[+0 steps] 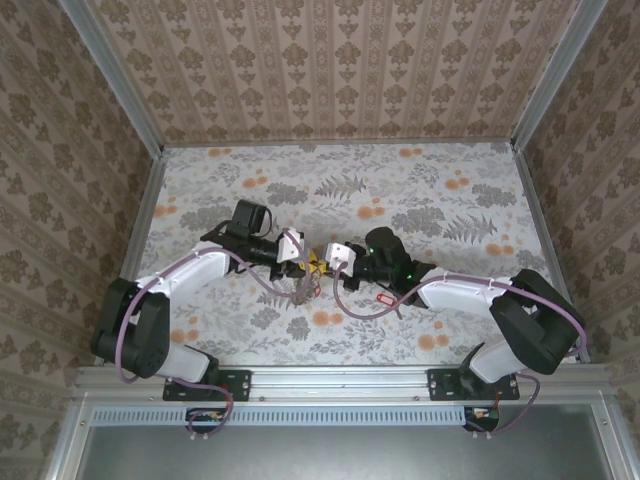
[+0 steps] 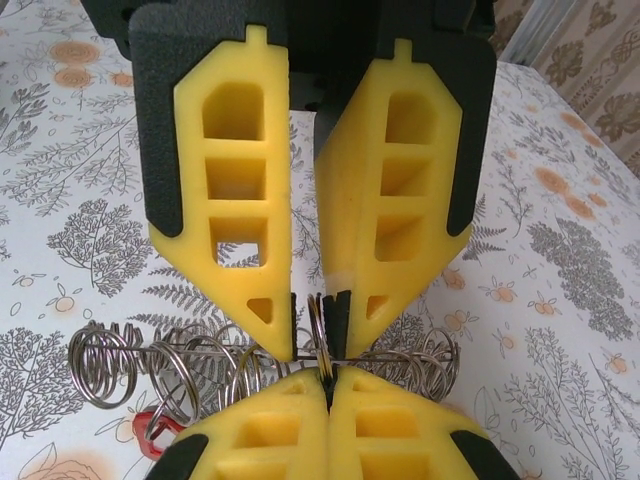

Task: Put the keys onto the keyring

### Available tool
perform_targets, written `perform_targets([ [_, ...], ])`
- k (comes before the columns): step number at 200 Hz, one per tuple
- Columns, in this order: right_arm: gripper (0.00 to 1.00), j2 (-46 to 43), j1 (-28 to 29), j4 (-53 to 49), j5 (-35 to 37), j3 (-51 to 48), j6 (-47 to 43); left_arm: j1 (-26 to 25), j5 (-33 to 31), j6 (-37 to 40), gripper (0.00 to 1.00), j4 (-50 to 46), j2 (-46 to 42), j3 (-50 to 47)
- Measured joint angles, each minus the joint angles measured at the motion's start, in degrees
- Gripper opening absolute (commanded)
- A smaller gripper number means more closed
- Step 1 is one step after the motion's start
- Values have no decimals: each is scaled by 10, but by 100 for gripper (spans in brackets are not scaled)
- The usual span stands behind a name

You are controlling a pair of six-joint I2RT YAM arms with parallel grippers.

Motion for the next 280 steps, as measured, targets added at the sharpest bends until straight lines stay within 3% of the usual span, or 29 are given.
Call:
perform_targets([
  [54, 0, 3, 0, 8, 0, -1, 8, 1, -4, 15, 5, 2, 0, 0],
  [104, 0, 8, 0, 27, 0, -6, 11, 3, -12, 17, 19, 9, -7, -7],
  [164, 0, 9, 0, 37, 0, -7, 13, 17, -21, 17, 11, 9, -10, -11],
  [216, 0, 11, 0, 40, -2, -7, 19, 18, -18, 14, 18, 18, -12, -14],
  [280, 0, 11, 0, 40, -2, -7, 20, 18, -2, 14, 15, 23, -16, -18],
])
